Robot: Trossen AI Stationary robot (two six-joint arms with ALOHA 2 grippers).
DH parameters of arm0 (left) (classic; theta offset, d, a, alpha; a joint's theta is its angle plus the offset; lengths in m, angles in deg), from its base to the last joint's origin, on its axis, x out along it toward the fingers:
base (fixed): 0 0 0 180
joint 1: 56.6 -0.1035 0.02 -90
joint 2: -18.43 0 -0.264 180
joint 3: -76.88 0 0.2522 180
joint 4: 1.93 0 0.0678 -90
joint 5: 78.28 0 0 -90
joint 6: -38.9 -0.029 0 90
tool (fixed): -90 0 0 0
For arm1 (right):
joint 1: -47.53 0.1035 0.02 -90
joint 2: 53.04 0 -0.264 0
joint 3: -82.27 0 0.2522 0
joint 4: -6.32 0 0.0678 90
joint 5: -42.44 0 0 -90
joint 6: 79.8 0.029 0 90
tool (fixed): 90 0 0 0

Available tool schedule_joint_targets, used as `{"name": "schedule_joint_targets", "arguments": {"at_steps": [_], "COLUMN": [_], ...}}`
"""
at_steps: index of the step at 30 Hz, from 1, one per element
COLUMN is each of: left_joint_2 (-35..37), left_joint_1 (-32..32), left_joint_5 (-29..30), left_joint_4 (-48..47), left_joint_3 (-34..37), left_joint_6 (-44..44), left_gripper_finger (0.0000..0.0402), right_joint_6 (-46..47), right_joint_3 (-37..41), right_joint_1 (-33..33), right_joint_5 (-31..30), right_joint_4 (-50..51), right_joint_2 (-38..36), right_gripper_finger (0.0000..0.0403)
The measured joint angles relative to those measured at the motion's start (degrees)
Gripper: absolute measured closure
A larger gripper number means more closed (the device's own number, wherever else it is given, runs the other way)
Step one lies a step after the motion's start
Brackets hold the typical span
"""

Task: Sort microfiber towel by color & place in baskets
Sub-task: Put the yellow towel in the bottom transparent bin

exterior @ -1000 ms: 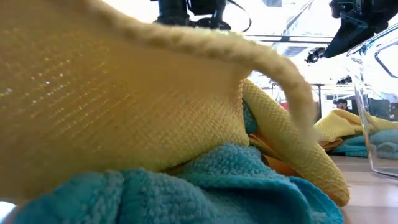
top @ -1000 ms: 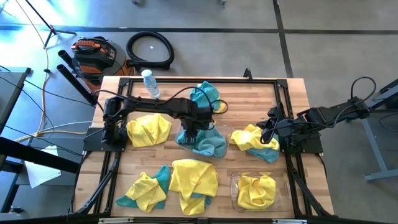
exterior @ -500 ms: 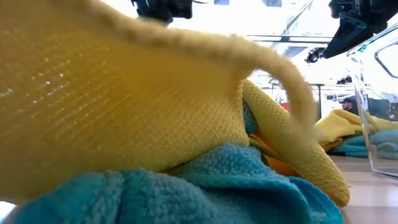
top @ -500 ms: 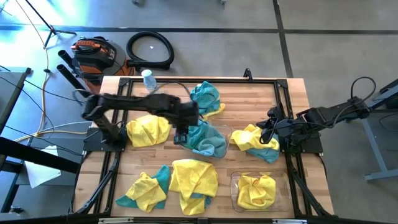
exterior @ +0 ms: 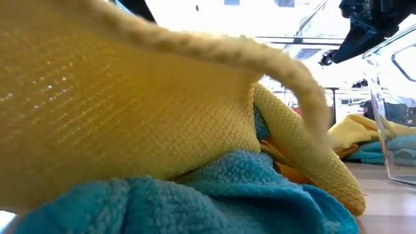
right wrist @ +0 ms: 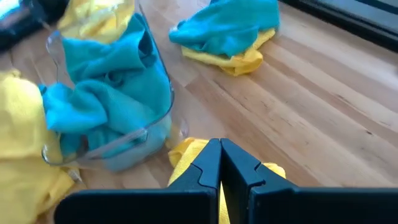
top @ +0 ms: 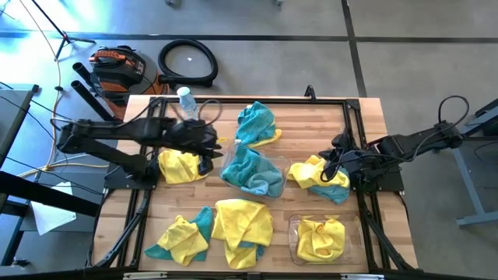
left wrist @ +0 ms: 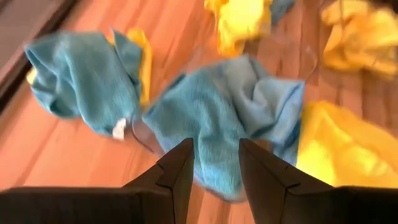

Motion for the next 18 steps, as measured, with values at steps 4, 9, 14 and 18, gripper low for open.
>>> {"name": "schedule_joint_targets", "arguments": {"at_steps": [4,9,14,18], "left_joint_2": [5.86,12.37,18.0,21.11], "left_joint_1": [0.26,0.22,0.2,0.18], "left_joint_5": [0.32,0.07,-0.04,0.12], "left_joint_4": [7.99,17.8,22.16,22.03], "left_joint_3": [7.15,15.64,21.27,23.77], "left_joint_6": [0.04,1.2,4.74,7.29], "left_gripper_finger": [0.0284,0.0284,0.0284,0.0284], "right_joint_6": [-0.93,-2.53,-2.29,-2.21], "right_joint_3": [-2.02,-5.19,-8.57,-9.66], "right_joint_1": [-2.33,-6.22,-8.24,-8.89], "right_joint_5": [2.46,9.79,15.08,19.41], "right_joint_4": [1.06,5.14,9.27,9.12], "right_joint_2": [4.98,12.77,18.73,22.14], "right_gripper_finger": [0.0402,0.0402,0.0402,0.0402]}}
